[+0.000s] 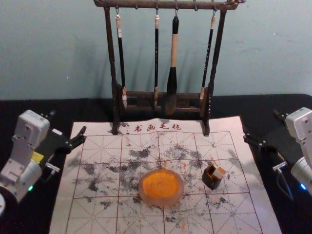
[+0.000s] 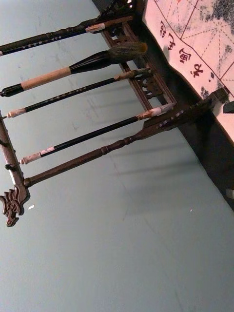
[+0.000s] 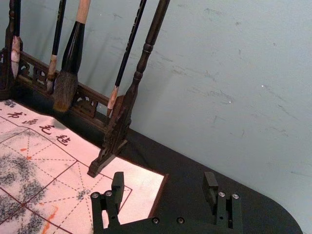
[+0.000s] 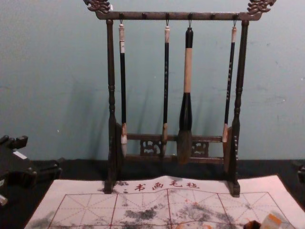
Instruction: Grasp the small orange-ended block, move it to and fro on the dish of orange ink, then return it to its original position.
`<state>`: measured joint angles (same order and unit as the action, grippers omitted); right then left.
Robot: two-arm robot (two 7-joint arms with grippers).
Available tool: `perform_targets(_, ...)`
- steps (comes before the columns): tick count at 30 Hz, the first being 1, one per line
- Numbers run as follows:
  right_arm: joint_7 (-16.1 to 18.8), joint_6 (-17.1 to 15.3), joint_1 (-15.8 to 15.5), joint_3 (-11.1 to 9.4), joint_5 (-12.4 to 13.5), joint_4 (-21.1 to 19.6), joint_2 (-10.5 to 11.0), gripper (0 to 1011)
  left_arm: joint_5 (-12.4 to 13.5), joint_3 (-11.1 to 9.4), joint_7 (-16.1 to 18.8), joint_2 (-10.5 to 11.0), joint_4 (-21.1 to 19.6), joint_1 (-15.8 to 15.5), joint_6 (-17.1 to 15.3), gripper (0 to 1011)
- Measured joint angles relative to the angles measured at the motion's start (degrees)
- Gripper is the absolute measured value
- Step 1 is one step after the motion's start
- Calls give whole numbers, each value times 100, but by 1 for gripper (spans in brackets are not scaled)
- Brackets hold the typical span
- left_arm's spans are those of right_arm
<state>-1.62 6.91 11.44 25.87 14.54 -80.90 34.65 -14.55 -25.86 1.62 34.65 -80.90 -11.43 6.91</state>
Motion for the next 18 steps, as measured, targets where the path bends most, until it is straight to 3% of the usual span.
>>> perform_targets(18, 0, 0, 0, 0, 1, 0, 0, 1000, 0, 0, 0, 0, 0, 0, 0, 1001)
